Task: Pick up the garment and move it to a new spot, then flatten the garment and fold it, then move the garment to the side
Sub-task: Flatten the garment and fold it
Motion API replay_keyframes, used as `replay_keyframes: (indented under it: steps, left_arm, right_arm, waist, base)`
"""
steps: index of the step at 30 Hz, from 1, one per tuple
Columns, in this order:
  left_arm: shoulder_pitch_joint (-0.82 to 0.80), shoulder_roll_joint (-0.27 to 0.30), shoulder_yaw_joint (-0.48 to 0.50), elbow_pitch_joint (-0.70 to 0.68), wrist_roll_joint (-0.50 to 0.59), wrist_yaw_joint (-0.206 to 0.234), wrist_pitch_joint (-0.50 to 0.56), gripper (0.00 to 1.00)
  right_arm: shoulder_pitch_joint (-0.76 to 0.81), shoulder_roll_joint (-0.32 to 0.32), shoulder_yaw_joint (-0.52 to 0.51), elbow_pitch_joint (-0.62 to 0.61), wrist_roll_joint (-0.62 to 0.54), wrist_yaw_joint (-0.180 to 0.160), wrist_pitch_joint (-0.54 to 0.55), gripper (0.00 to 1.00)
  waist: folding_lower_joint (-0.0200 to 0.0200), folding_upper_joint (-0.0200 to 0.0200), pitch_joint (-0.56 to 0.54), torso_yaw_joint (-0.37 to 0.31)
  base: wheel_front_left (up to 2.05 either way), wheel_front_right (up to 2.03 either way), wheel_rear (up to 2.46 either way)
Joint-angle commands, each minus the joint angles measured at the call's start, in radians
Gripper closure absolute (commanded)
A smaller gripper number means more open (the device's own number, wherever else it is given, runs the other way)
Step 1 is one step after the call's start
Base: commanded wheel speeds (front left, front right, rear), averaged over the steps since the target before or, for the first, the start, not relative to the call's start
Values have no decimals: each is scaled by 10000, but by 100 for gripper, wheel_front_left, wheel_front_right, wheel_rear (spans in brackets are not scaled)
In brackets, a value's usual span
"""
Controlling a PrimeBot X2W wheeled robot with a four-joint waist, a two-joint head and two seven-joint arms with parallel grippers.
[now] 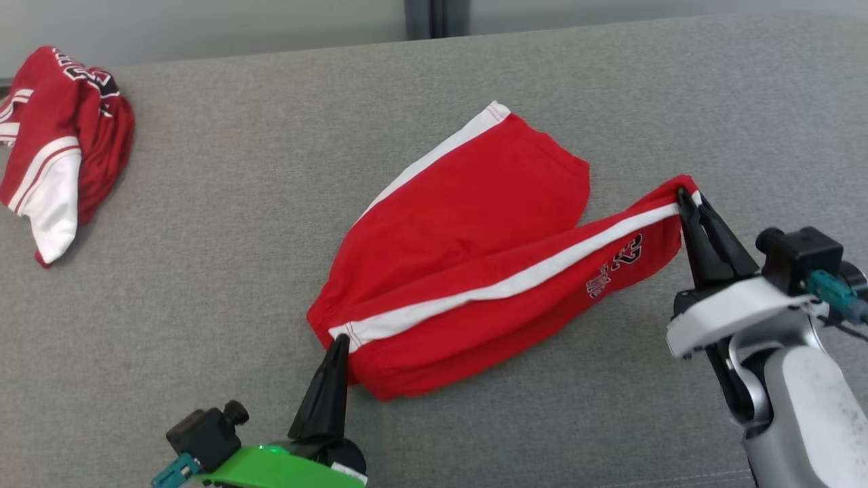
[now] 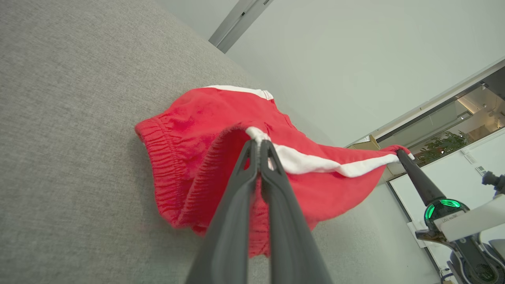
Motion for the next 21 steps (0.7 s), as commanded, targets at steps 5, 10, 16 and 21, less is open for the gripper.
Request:
replay_keyframes:
  steps: [5,10,16,21]
  left_arm:
    - [-1438,-396,164,1081,-612,342,160,100]
    - [-2777,-555,-47,2212,-727,744,352,100]
    - [-3853,-618,-290,3247,-1107,994,138,100]
    - [-4317,-634,-728,3622,-1717,1057,-190,100]
  right_arm:
    - [-1955,-382,387,1842,282,-7,423,100]
    - [-3703,-686,992,3726,375,-8,699,100]
    - [-5385,-840,1467,5676,540,-8,502,100]
    - [-6508,-891,1619,7211,558,-8,239,100]
  waist:
    - [1,0,820,1160]
    - [1,0,1199,1781]
    - [1,0,1528,2255]
    - [1,0,1671,2467]
  base:
    - [0,0,0]
    - [0,0,0]
    - [0,0,0]
    - [0,0,0]
